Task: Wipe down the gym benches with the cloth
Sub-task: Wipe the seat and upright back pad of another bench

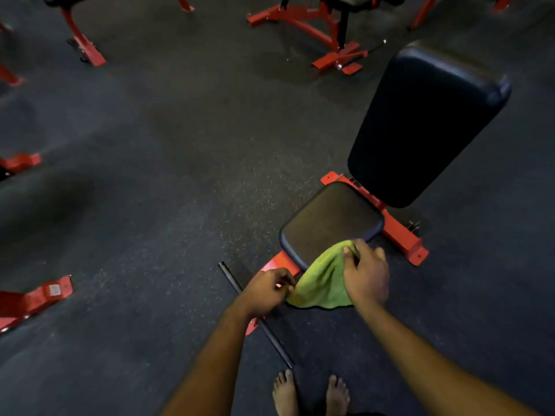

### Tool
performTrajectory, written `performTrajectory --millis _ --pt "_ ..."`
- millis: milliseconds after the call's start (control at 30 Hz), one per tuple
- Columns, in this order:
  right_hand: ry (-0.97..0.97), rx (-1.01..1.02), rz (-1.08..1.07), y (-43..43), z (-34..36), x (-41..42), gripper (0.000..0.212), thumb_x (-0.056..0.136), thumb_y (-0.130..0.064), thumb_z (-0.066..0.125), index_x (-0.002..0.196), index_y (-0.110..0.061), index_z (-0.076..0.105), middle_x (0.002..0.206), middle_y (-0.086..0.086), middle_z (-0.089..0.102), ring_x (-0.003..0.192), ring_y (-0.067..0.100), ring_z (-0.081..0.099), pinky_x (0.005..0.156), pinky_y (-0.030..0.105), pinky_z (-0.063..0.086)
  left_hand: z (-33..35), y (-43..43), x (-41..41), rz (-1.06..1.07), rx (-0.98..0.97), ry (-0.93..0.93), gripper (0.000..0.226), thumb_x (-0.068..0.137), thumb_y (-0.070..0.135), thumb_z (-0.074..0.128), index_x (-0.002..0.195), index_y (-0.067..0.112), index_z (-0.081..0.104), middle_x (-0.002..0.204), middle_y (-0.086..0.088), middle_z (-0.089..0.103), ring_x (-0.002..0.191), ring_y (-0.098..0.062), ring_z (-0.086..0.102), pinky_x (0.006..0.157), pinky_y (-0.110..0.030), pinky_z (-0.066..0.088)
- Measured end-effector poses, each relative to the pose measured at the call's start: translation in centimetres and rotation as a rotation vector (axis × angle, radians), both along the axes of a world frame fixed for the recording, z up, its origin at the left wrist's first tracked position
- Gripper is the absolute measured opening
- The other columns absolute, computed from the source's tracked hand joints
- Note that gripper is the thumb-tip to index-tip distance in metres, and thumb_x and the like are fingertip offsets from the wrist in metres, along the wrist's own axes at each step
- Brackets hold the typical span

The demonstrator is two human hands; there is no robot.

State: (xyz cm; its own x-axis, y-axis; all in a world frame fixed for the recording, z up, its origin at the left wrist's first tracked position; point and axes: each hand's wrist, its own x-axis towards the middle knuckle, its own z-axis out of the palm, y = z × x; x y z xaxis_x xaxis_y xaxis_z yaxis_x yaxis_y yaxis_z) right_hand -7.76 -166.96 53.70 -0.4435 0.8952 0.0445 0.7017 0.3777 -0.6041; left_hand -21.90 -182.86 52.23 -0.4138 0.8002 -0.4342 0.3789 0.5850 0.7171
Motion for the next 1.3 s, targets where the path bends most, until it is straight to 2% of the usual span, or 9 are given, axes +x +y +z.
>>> performTrajectory --millis 133,267,367,467,600,733,833,1033,1300 --pt "-0.066 0.12 0.391 4.2 -6.9 -6.7 0.037 0.09 -0.04 0.051 0.124 -0.031 0.061 0.115 -0.004 0.064 0.106 0.028 0.053 0.083 0.043 0.042 -8.3 1.5 -3.5 0.186 0.007 0.08 0.016 0.092 0.009 0.056 0.101 0.014 0.068 0.091 -0.005 0.073 0.081 -0.02 0.068 0.077 -0.035 0.053" --pt "-0.514 0.001 0.613 7.1 -19.1 -10.3 0.072 0.088 -0.072 0.041 0.15 -0.056 0.009 0.165 -0.011 0.008 0.149 0.025 0.01 0.109 0.059 0.023 -18.6 3.1 -6.8 0.38 -0.007 0.238 0.014 0.097 0.014 0.051 0.094 0.007 0.062 0.084 -0.009 0.069 0.083 -0.031 0.063 0.065 -0.036 0.041" --pt "-0.571 0.164 0.588 7.5 -26.3 -9.8 0.077 0.083 -0.087 0.018 0.15 -0.056 -0.001 0.166 -0.008 -0.005 0.152 0.028 -0.002 0.109 0.066 0.013 -25.4 4.2 -8.4 0.443 -0.01 0.277 0.024 0.102 0.024 0.045 0.086 0.008 0.054 0.078 -0.013 0.063 0.08 -0.035 0.059 0.062 -0.035 0.032" --pt "-0.462 0.347 0.504 7.1 -28.3 -9.6 0.078 0.083 -0.087 0.014 0.152 -0.051 0.013 0.166 -0.007 0.009 0.151 0.026 0.011 0.108 0.063 0.018 -30.9 5.4 -9.8 0.5 -0.049 0.216 0.044 0.105 0.037 0.036 0.106 0.004 0.065 0.109 -0.024 0.067 0.107 -0.038 0.06 0.085 -0.039 0.044" --pt "-0.429 0.4 0.5 7.2 -28.9 -9.7 0.082 0.08 -0.09 0.012 0.151 -0.049 0.017 0.164 -0.007 0.015 0.148 0.026 0.018 0.107 0.062 0.021 -34.3 6.1 -10.3 0.531 -0.121 0.097 0.065 0.104 0.05 0.026 0.132 -0.001 0.054 0.141 -0.026 0.048 0.132 -0.035 0.045 0.106 -0.037 0.033" --pt "-0.364 0.39 0.501 8.9 -27.9 -11.2 0.096 0.068 -0.098 0.027 0.149 -0.047 0.023 0.154 -0.002 0.033 0.138 0.029 0.028 0.102 0.059 0.024 -35.4 5.8 -10.0 0.475 -0.099 0.241 0.048 0.105 0.031 0.023 0.126 0.004 0.057 0.137 -0.027 0.051 0.125 -0.037 0.049 0.104 -0.039 0.037" --pt "-0.408 0.234 0.498 9.8 -27.9 -12.6 0.108 0.058 -0.103 0.03 0.151 -0.051 0.011 0.165 -0.001 0.012 0.15 0.033 0.005 0.109 0.07 0.007 -35.8 5.3 -9.4 0.526 -0.048 0.311 0.046 0.102 0.028 0.023 0.11 0.002 0.06 0.129 -0.028 0.055 0.114 -0.037 0.054 0.093 -0.04 0.042" --pt "-0.371 0.398 0.632 7.7 -27.9 -8.3 0.071 0.086 -0.081 0.025 0.15 -0.055 0.01 0.161 -0.003 0.024 0.145 0.027 0.022 0.11 0.063 0.018 -33.2 5.0 -7.4 0.551 -0.072 0.316 0.049 0.102 0.03 0.023 0.113 0.0 0.06 0.131 -0.025 0.055 0.115 -0.035 0.053 0.093 -0.039 0.04" --pt "-0.483 0.448 0.691 6.1 -28.8 -12.0 0.064 0.087 -0.081 0.017 0.146 -0.062 -0.003 0.166 -0.006 0.006 0.151 0.034 0.007 0.109 0.073 0.011 -34.3 5.0 -7.7 0.55 -0.091 0.397 0.051 0.102 0.033 0.021 0.121 0.0 0.056 0.134 -0.023 0.053 0.12 -0.035 0.051 0.094 -0.039 0.039"
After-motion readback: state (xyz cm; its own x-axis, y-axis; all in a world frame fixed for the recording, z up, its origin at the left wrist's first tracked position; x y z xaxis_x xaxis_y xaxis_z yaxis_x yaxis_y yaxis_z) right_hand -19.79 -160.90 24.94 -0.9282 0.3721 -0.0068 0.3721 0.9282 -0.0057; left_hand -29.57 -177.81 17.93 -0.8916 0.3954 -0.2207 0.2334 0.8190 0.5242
